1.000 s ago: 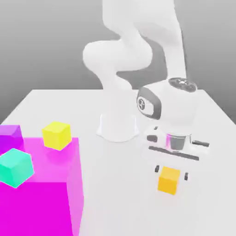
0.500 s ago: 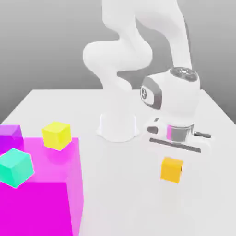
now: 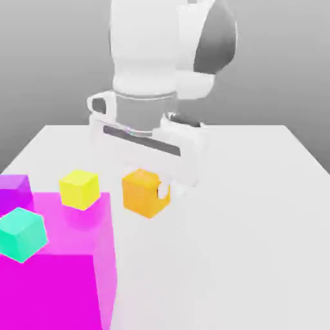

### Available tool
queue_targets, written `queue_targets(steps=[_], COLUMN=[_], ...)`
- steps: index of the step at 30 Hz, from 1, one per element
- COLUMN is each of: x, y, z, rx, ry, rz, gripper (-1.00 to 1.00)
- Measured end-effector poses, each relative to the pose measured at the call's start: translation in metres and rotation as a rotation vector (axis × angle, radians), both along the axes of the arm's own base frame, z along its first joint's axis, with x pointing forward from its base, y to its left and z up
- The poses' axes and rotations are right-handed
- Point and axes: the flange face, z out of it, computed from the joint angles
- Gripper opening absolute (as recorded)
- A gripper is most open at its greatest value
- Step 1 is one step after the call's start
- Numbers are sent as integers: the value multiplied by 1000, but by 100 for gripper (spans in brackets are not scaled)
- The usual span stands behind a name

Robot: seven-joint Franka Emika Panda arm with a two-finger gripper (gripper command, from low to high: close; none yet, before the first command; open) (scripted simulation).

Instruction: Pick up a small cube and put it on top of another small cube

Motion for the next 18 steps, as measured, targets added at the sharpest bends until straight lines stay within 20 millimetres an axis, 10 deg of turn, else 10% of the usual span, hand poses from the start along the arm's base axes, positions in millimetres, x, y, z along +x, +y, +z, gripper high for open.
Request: queue_targets(steps=[3,7,8,14,18], x=[-14,-19,-20,-20,-20], y=[-48,-62,-62,-62,-63], z=[42,3,-4,-8,37], rx=[12,16,16,14,12], ry=[-2,-3,-3,-2,-1], rz=[-41,-53,-53,-53,-53], gripper=[-100,-100,100,100,100])
